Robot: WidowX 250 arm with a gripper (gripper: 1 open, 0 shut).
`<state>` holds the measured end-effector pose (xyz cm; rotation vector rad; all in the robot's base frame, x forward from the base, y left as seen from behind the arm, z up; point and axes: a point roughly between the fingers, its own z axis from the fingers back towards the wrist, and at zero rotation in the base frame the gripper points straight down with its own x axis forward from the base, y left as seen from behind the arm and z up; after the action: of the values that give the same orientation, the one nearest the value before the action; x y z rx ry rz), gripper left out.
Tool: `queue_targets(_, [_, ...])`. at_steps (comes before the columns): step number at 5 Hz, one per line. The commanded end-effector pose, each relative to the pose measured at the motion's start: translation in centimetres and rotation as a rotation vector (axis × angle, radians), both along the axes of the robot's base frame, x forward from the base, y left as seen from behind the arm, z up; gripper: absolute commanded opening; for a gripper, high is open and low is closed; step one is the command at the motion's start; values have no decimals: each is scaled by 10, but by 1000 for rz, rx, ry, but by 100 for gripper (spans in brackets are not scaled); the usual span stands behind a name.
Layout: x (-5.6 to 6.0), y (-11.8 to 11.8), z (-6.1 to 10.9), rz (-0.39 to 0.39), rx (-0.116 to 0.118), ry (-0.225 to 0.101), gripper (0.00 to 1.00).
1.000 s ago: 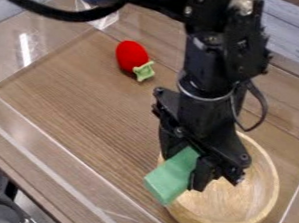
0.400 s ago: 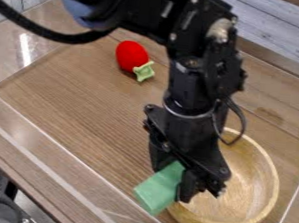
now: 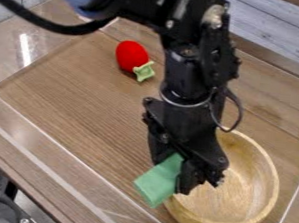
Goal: Put the green block in the brown bowl
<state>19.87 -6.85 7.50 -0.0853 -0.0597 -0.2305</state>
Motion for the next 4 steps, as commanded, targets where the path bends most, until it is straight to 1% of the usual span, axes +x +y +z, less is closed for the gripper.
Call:
queue_targets(1, [12,-8,5,28,-15,-42,0])
queue_targets(2, [15,-11,7,-24,-16,-41,0])
queue_targets(3, [11,-11,12,6,-23,-41,100])
queue_targets(4, [8,-8,23,31,-30,-50,100])
